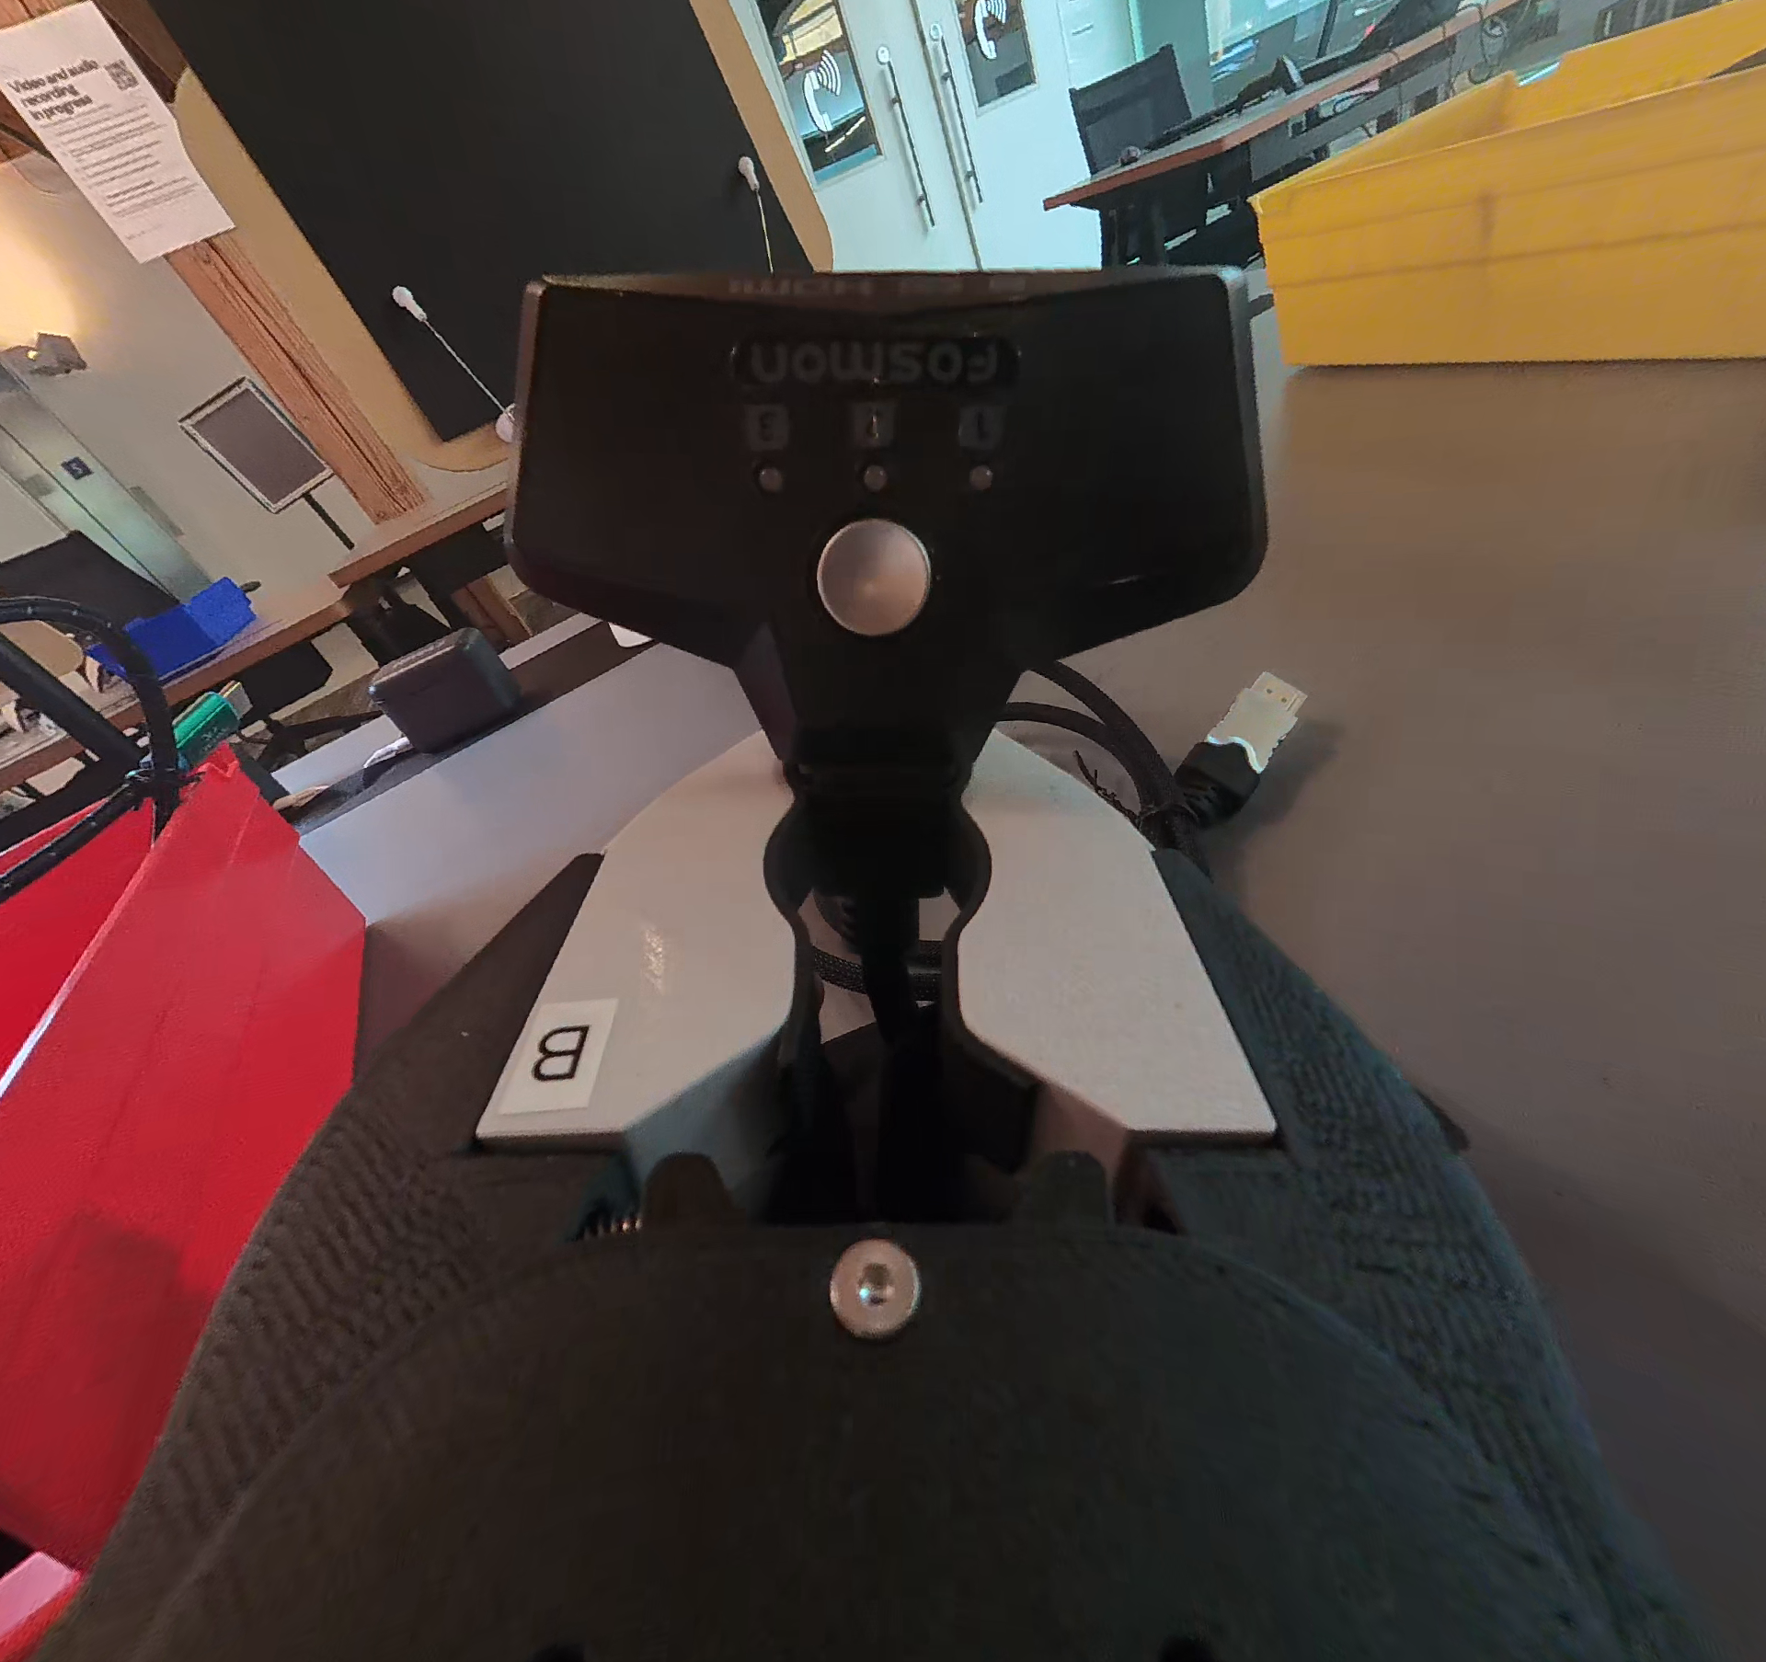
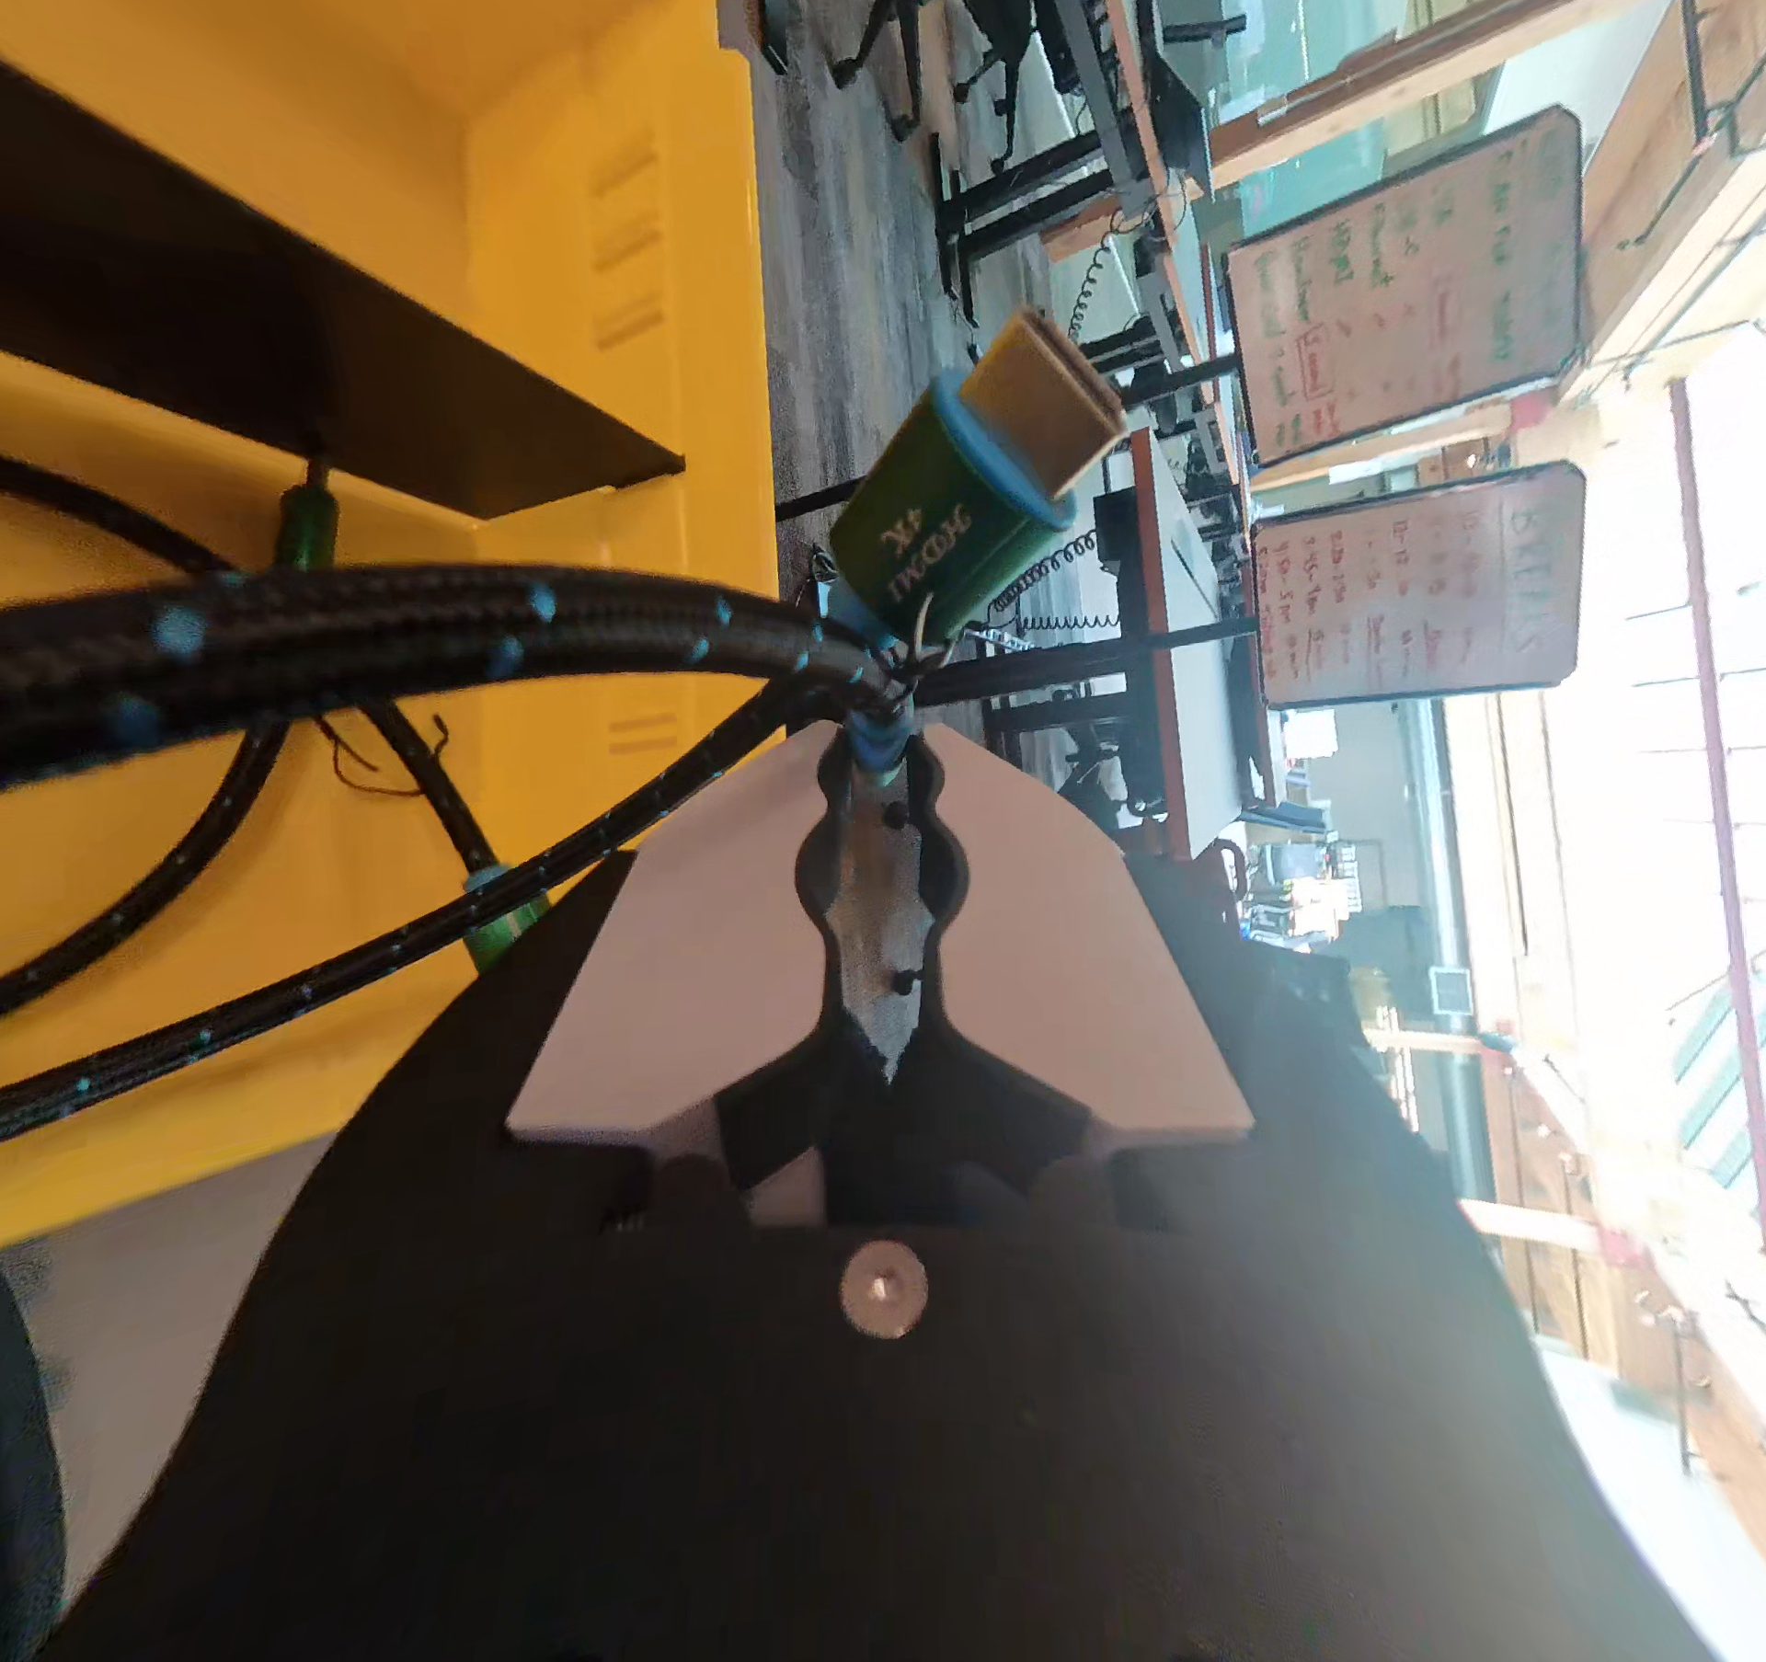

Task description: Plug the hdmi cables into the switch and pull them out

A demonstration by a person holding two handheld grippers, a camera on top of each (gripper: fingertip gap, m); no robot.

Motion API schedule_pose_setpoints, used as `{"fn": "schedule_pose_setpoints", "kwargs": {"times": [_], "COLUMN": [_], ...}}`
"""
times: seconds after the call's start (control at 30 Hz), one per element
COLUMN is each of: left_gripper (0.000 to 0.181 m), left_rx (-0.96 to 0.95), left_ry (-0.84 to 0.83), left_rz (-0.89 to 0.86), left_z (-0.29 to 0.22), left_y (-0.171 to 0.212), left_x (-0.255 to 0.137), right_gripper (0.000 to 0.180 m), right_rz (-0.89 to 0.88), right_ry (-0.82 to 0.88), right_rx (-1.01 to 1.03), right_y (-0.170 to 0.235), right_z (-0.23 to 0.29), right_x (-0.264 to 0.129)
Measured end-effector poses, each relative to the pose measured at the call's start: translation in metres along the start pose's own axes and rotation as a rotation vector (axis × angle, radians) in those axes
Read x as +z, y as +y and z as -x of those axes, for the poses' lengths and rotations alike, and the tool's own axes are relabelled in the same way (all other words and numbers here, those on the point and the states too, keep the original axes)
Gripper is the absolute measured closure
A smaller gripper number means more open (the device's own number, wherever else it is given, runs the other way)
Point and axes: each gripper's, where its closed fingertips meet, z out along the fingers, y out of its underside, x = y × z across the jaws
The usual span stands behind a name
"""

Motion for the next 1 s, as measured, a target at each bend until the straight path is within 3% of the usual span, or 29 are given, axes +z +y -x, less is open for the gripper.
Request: {"fn": "schedule_pose_setpoints", "kwargs": {"times": [0.27,0.3,0.47,0.57,0.63,0.73,0.87,1.0], "left_gripper": [0.158,0.158,0.158,0.159,0.158,0.158,0.158,0.159], "left_rx": [0.001,0.002,-0.002,-0.015,-0.036,-0.091,-0.193,-0.330], "left_ry": [0.000,0.000,-0.003,-0.008,-0.010,-0.012,0.007,0.025], "left_rz": [-0.006,-0.004,-0.002,-0.006,-0.013,-0.028,-0.065,-0.097], "left_z": [0.000,0.000,0.001,0.002,0.005,0.010,0.017,0.028], "left_y": [0.000,0.000,0.000,0.000,-0.001,-0.002,-0.005,-0.006], "left_x": [0.000,0.000,0.000,0.000,-0.001,-0.003,-0.006,-0.010], "right_gripper": [0.166,0.159,0.142,0.137,0.134,0.130,0.122,0.123], "right_rz": [0.186,0.194,0.086,-0.083,-0.318,-0.759,-1.151,-1.331], "right_ry": [-0.188,-0.225,-0.334,-0.321,-0.425,-0.732,-1.080,-1.196], "right_rx": [-0.090,-0.089,0.092,0.258,0.371,0.348,-0.140,-0.575], "right_y": [0.007,0.007,-0.006,-0.025,-0.057,-0.110,-0.127,-0.119], "right_z": [0.057,0.064,0.066,0.046,0.046,0.077,0.172,0.260], "right_x": [0.032,0.034,0.022,-0.003,-0.045,-0.150,-0.297,-0.381]}}
